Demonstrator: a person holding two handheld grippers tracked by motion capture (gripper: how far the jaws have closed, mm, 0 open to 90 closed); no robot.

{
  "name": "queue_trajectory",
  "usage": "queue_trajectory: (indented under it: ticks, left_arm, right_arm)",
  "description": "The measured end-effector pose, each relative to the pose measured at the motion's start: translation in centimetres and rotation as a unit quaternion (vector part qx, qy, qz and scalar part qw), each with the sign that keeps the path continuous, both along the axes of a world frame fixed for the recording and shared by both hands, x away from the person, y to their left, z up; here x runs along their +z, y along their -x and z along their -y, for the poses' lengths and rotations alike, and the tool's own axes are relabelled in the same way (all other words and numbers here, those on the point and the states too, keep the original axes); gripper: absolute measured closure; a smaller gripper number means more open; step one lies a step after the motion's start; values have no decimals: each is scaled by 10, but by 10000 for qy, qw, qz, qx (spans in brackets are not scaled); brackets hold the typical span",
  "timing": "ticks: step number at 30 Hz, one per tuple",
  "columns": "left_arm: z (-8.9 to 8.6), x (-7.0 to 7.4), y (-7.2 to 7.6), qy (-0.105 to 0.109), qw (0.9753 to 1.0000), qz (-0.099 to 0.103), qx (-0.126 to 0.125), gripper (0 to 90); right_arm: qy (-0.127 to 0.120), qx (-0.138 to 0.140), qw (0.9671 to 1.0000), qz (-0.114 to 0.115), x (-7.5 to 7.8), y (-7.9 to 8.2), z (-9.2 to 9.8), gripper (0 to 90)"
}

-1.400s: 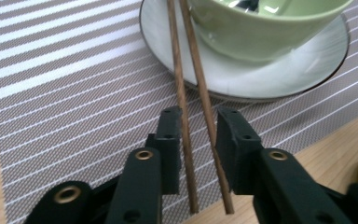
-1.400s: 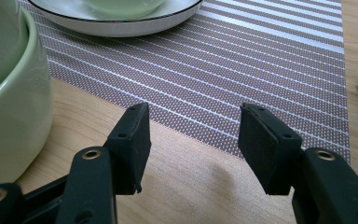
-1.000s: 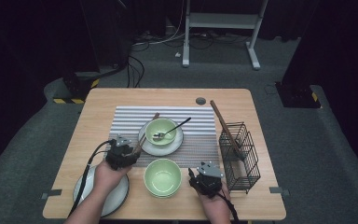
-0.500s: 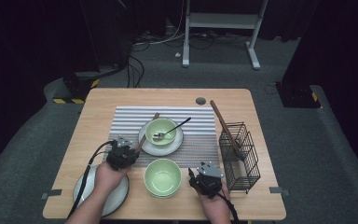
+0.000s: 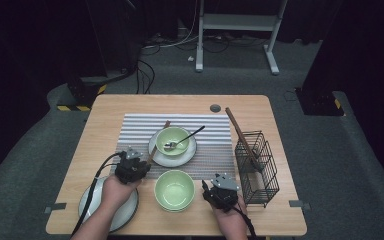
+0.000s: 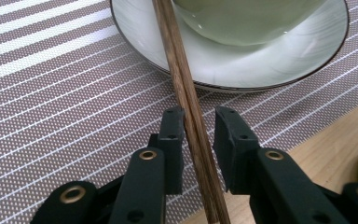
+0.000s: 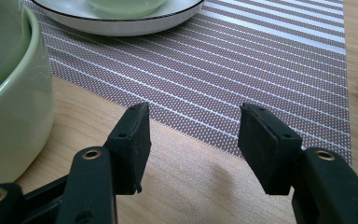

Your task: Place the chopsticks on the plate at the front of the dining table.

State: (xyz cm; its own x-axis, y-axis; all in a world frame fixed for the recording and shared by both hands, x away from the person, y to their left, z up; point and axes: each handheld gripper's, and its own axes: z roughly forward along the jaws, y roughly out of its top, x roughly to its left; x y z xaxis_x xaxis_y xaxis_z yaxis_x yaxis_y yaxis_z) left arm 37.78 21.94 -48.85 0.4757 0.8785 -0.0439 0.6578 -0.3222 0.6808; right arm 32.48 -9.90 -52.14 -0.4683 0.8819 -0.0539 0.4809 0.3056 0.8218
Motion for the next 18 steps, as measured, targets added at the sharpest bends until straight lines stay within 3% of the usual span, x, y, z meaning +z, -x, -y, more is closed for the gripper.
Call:
queue_trajectory:
  ticks: [18]
  left_arm:
    - [-6, 7, 8, 147, 9998, 70, -73, 711]
  right_arm:
    - [8, 9, 10000, 11, 0, 0, 0, 435]
